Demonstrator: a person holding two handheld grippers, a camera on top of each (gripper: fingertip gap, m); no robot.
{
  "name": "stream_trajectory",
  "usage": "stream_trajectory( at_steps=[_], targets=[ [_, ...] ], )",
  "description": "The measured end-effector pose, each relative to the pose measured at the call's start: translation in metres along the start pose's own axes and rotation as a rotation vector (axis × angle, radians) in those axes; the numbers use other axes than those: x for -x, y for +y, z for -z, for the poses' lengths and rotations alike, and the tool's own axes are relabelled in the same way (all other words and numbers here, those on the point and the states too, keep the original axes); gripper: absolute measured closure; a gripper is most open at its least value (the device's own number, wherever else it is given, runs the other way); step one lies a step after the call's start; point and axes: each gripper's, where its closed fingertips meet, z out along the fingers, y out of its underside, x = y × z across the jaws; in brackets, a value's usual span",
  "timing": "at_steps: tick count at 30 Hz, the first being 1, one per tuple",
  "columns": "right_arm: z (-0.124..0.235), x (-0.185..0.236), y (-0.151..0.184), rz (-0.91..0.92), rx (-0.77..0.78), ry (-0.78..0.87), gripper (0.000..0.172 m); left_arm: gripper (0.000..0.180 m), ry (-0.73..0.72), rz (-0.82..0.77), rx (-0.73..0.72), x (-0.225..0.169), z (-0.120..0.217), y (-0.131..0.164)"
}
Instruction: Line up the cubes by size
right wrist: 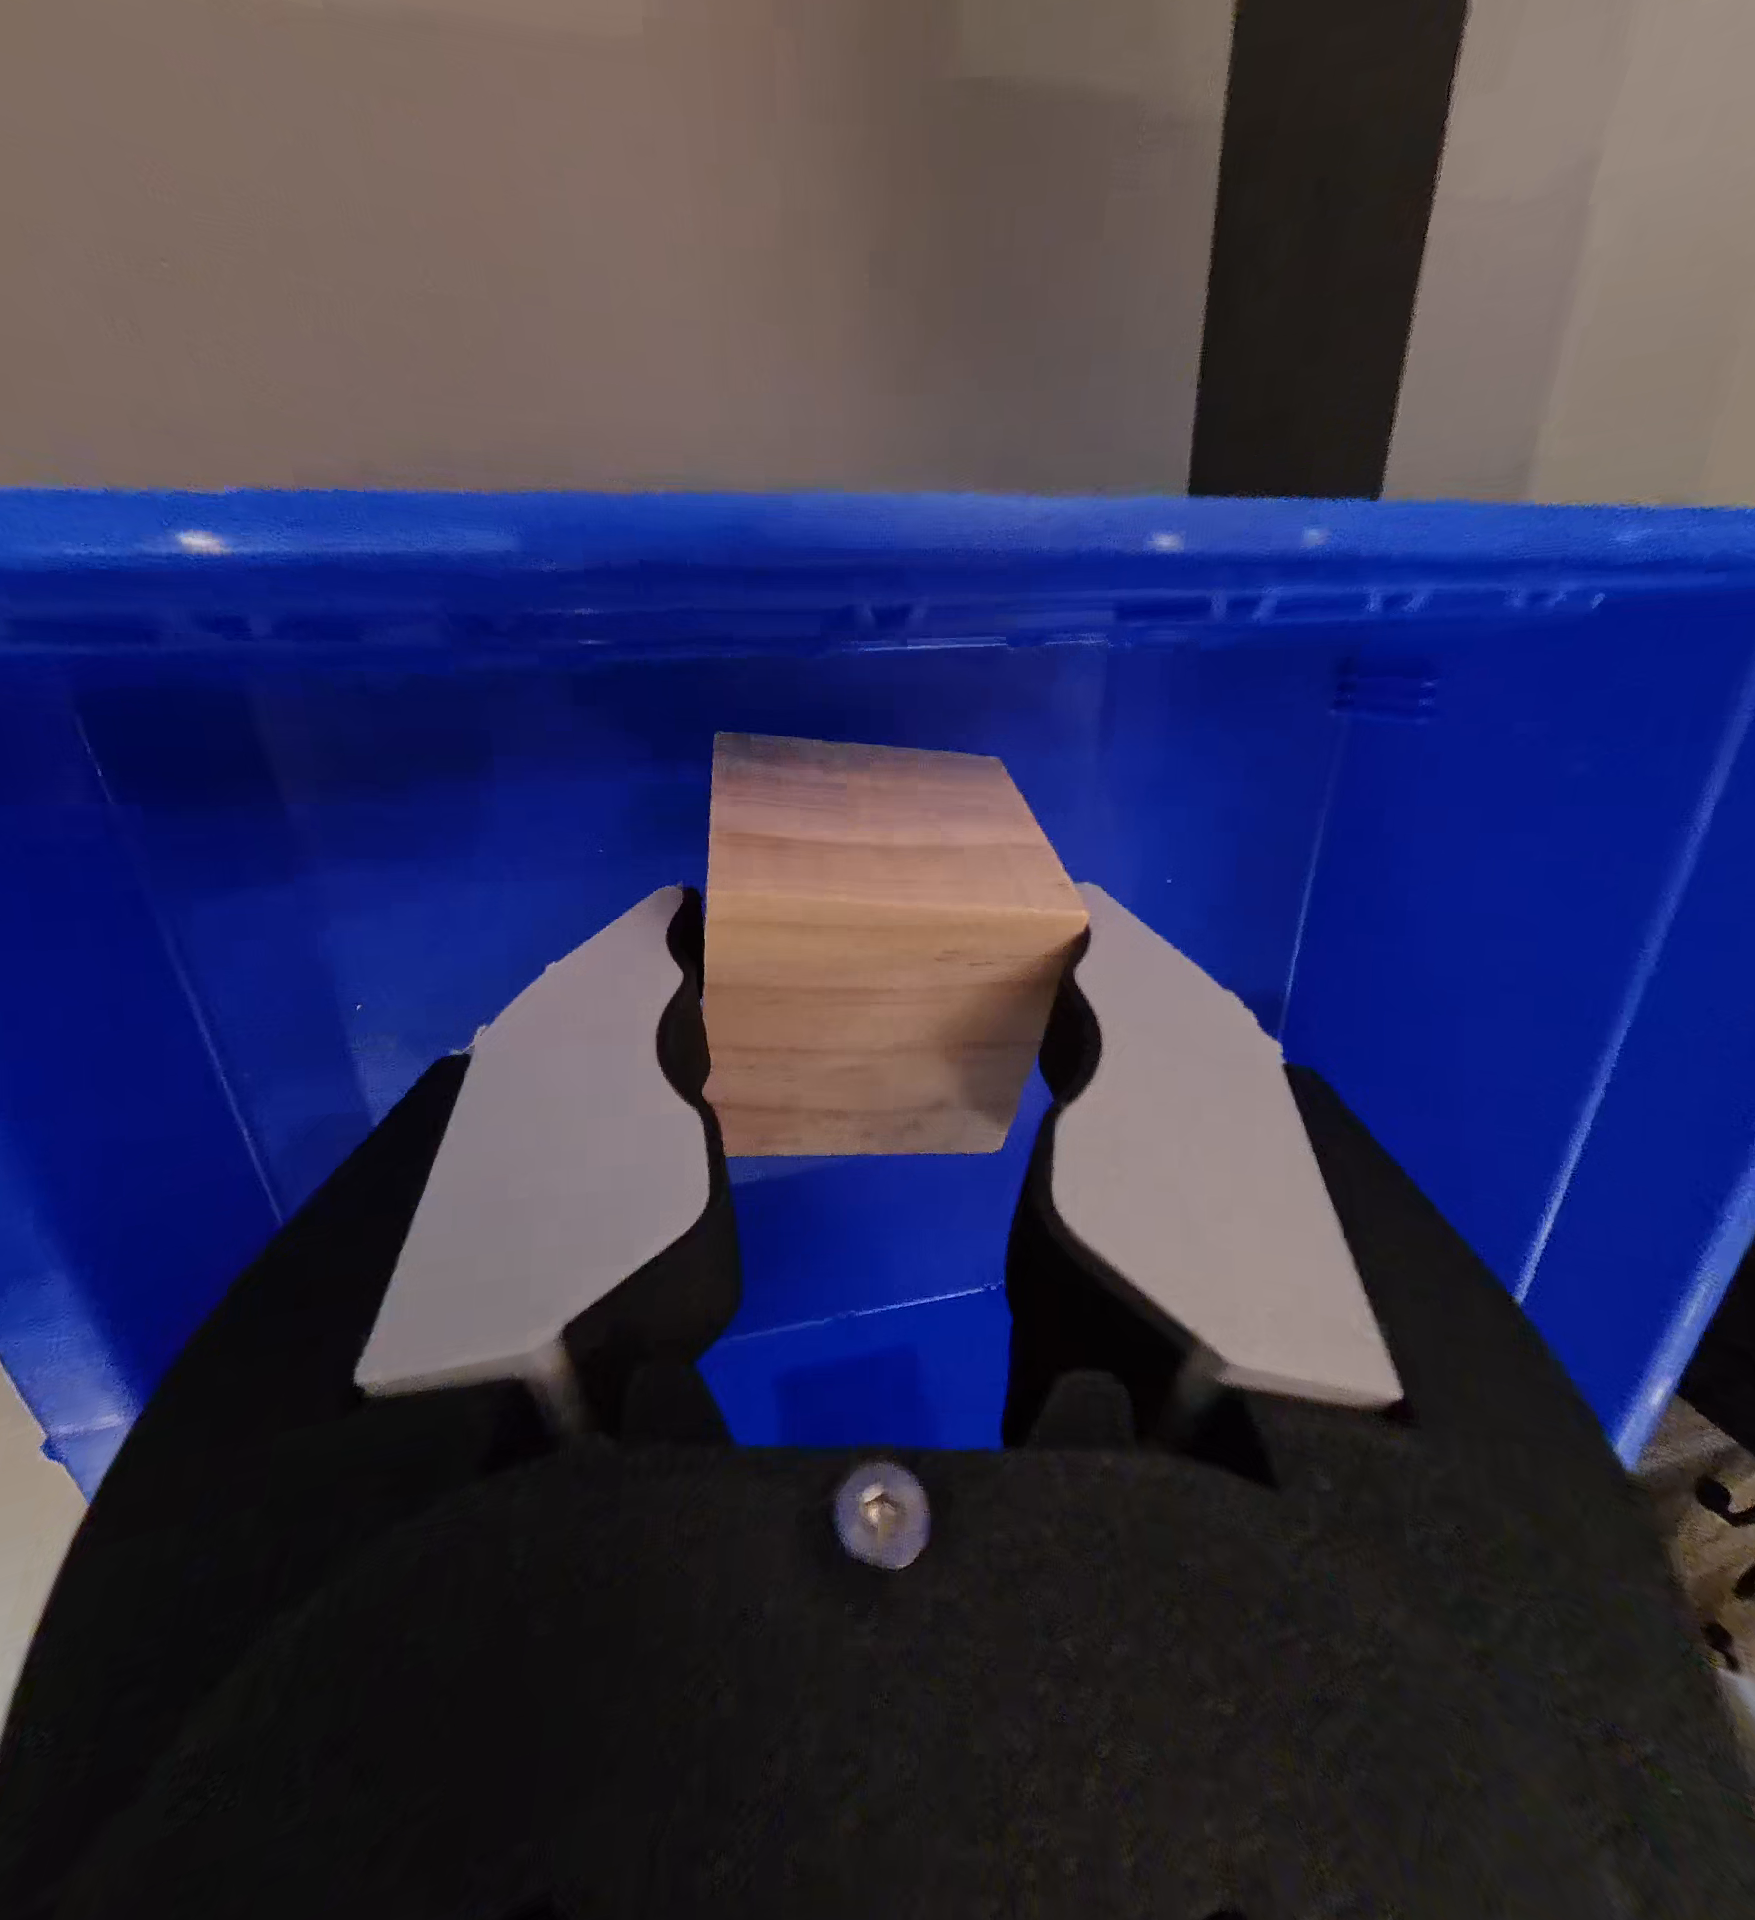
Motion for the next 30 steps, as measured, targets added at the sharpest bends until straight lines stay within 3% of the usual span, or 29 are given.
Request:
stream_trajectory(
  at_steps=[16,30],
  targets=[
    [-0.024,0.000,-0.006,0.183,0.191,-0.069,0.109,0.180,0.008,0.006,0.004,0.000,-0.002,0.001],
    [-0.027,0.002,-0.012,0.194,0.174,-0.095,0.105,0.180,0.014,-0.005,0.012,-0.002,-0.003,0.002]
  ],
)
